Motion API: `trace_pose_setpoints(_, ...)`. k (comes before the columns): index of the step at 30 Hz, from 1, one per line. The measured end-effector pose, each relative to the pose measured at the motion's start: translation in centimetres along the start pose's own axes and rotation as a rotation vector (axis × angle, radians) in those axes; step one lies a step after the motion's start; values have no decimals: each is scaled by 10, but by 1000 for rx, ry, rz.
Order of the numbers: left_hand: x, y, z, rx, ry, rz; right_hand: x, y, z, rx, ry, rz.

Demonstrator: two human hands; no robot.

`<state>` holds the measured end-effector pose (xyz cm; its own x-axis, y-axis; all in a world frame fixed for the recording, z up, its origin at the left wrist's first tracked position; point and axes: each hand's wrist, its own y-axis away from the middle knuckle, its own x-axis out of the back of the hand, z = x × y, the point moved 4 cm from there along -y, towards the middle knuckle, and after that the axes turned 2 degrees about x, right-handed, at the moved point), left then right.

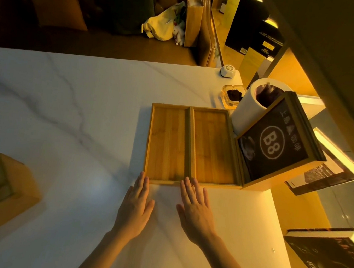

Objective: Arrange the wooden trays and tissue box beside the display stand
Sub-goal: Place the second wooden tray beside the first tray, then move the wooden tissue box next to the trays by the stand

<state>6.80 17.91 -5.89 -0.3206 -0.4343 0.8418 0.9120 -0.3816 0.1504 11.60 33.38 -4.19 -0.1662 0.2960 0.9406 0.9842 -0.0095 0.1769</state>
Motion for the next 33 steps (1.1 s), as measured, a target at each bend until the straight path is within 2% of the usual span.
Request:
trace_pose_setpoints(11, 4, 1, -1, -43, -2, 23, 8, 3, 2, -14, -36, -47)
trace_pose_setpoints(18, 13, -1, -2, -42, -58, -45, 16, -1, -2, -51, 0, -75)
trace_pose_setpoints(22, 32, -11, 6, -22, 64, -61, 39, -19, -4, -117, 37, -64)
trace_pose_setpoints(25, 60, -15, 19, -8, 153, 45, 59, -28, -3, -109, 92, -22)
trace_pose_setpoints(27, 129, 23, -44, 36, 169, 202, 55, -44, -97, 46, 113, -42)
trace_pose_setpoints(28, 135, 23, -42, 18, 167, 236, 62, -44, -102, 68, 97, -24)
trace_pose_setpoints(33, 181, 29, -38, 37, 172, 302, 80, -61, -131, 96, 15, 46)
